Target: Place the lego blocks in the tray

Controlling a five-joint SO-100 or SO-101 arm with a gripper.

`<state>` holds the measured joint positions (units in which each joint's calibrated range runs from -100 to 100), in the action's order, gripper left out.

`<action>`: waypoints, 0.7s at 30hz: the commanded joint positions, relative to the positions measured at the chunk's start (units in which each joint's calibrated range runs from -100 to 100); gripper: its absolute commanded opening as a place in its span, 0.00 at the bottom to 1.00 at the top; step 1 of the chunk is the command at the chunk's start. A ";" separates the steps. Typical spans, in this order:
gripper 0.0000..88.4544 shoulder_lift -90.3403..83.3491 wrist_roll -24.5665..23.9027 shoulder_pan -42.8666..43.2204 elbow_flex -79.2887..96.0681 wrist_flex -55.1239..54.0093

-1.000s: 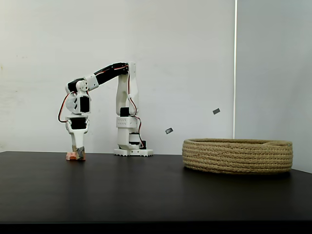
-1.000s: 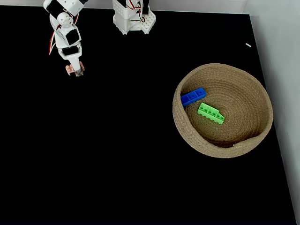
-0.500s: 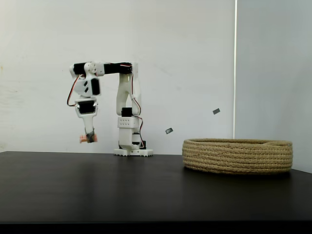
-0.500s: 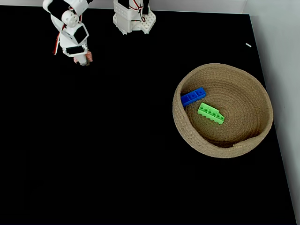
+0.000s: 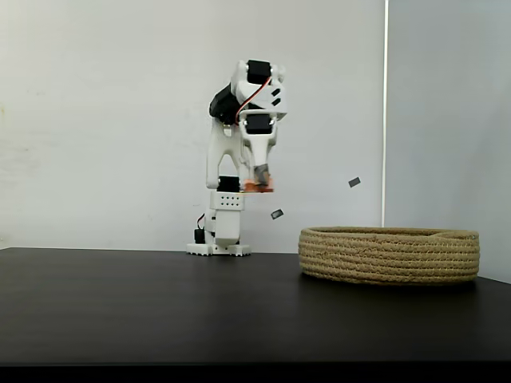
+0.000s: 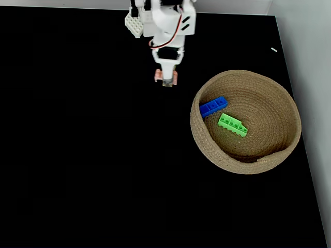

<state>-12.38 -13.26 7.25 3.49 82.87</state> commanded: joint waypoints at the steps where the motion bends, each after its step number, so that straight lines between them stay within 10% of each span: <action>1: 0.00 -5.33 -6.50 6.85 -4.27 -10.69; 6: 0.00 -7.31 -7.18 10.56 5.04 -26.02; 14: 0.48 -6.88 0.00 13.03 19.08 -39.01; 21: 0.45 -4.47 -1.90 9.82 12.15 -28.51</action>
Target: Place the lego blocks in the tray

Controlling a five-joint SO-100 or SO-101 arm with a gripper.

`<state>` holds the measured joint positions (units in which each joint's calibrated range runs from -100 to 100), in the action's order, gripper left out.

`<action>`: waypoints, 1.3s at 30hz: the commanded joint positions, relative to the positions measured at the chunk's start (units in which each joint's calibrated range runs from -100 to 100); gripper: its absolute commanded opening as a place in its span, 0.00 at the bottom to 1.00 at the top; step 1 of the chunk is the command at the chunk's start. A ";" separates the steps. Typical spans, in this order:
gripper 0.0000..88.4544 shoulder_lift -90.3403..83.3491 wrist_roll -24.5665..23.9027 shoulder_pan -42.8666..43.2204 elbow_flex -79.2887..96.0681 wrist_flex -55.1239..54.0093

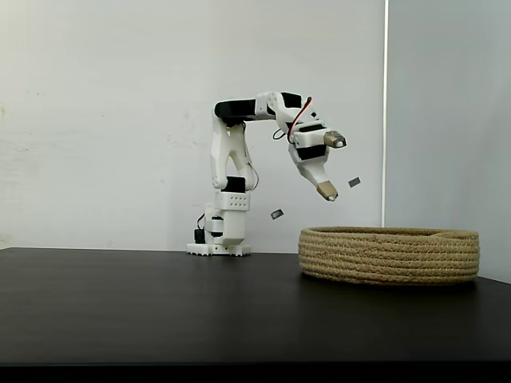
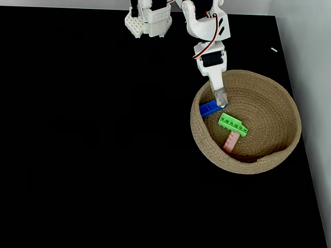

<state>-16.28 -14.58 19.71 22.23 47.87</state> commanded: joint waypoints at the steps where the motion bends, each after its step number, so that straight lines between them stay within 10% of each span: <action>1: 0.37 -1.00 -1.12 -4.04 -7.22 8.90; 4: 0.04 -3.58 -1.81 -9.73 -6.22 12.98; 12: 0.03 -22.06 2.25 -21.93 11.84 8.73; 39: 0.00 -82.51 12.21 -25.40 71.30 16.98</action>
